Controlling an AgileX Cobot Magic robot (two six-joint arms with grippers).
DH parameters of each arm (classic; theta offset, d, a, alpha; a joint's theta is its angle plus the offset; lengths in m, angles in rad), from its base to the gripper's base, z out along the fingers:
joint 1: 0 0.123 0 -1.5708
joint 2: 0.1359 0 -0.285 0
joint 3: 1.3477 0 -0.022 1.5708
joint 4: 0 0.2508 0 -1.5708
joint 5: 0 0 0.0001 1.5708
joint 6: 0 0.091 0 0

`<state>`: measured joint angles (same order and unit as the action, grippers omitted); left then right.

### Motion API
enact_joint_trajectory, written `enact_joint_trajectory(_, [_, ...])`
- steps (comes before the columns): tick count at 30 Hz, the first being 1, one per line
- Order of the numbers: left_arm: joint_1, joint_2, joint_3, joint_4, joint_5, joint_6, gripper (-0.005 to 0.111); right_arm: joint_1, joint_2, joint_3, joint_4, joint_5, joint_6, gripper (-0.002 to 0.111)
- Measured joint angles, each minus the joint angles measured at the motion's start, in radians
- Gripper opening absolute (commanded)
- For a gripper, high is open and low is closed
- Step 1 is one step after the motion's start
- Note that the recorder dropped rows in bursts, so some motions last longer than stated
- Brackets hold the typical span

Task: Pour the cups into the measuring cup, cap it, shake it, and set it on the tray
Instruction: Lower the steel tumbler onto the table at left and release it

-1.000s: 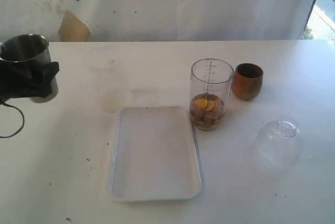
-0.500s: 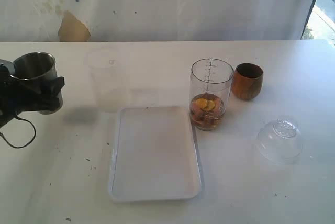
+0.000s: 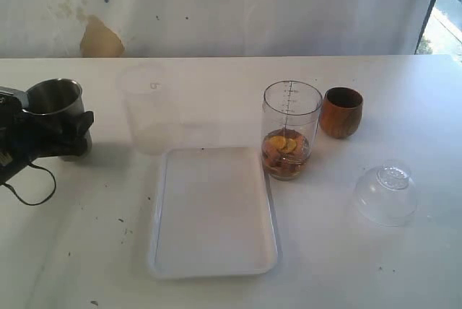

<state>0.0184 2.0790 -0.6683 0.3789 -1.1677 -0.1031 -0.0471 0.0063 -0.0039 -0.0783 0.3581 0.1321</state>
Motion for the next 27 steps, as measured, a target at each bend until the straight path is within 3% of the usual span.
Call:
enact_joint_trajectory(5, [0.0, 0.0, 0.0, 0.0, 0.0, -0.005, 0.09, 0.0, 0.0, 0.0, 0.0, 0.0, 0.0, 0.0])
enact_joint_trajectory(9, [0.0, 0.0, -0.003, -0.002, -0.014, -0.009, 0.103, 0.0, 0.0, 0.0, 0.0, 0.0, 0.0, 0.0])
enact_joint_trajectory(20, [0.0, -0.002, -0.001, -0.002, -0.01, -0.009, 0.104, 0.0, 0.0, 0.0, 0.0, 0.0, 0.0, 0.0])
enact_joint_trajectory(27, [0.0, -0.063, 0.105, -0.025, -0.029, -0.005, 0.104, 0.0, 0.0, 0.0, 0.0, 0.0, 0.0, 0.0])
